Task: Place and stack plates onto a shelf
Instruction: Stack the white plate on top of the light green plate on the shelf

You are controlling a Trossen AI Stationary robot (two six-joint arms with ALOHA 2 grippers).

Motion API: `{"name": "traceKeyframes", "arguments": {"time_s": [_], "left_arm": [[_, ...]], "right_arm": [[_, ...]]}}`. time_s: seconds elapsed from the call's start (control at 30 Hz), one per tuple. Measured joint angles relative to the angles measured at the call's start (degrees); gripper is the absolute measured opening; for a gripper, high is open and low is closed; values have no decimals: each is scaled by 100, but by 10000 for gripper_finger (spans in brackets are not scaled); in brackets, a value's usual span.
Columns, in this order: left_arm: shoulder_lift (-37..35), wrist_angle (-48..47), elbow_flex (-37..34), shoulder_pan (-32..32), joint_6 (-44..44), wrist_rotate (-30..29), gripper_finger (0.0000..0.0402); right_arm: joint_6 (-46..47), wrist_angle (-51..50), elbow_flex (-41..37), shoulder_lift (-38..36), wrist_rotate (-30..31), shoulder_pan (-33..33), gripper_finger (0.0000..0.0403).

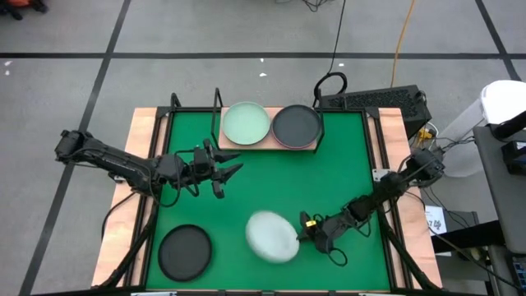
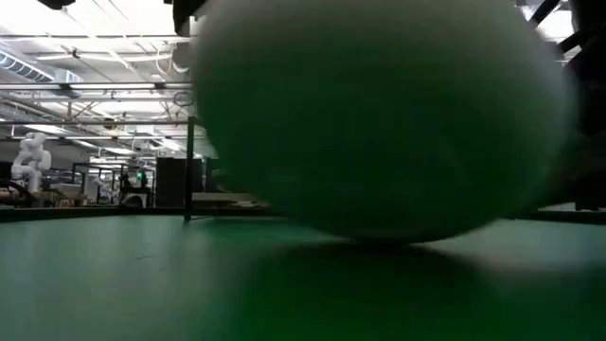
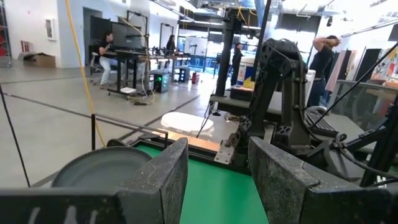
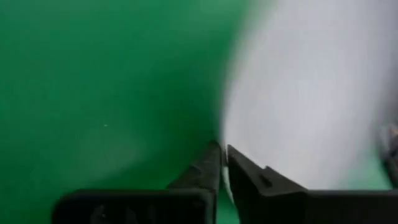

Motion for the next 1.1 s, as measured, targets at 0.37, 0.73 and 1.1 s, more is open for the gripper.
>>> {"name": "traceKeyframes", "arguments": {"time_s": [0.37, 0.73, 1.1], "left_arm": [[0, 4, 2, 0, 4, -1, 172], [-103, 1720, 85, -37, 776, 312, 172], [-138, 871, 81, -98, 771, 211, 172]], "right_arm": [[-1053, -28, 116, -943, 1113, -454, 1], [-1480, -1623, 1430, -1365, 847, -2724, 1], [-604, -2219, 1571, -1252, 85, -2485, 9]]}}
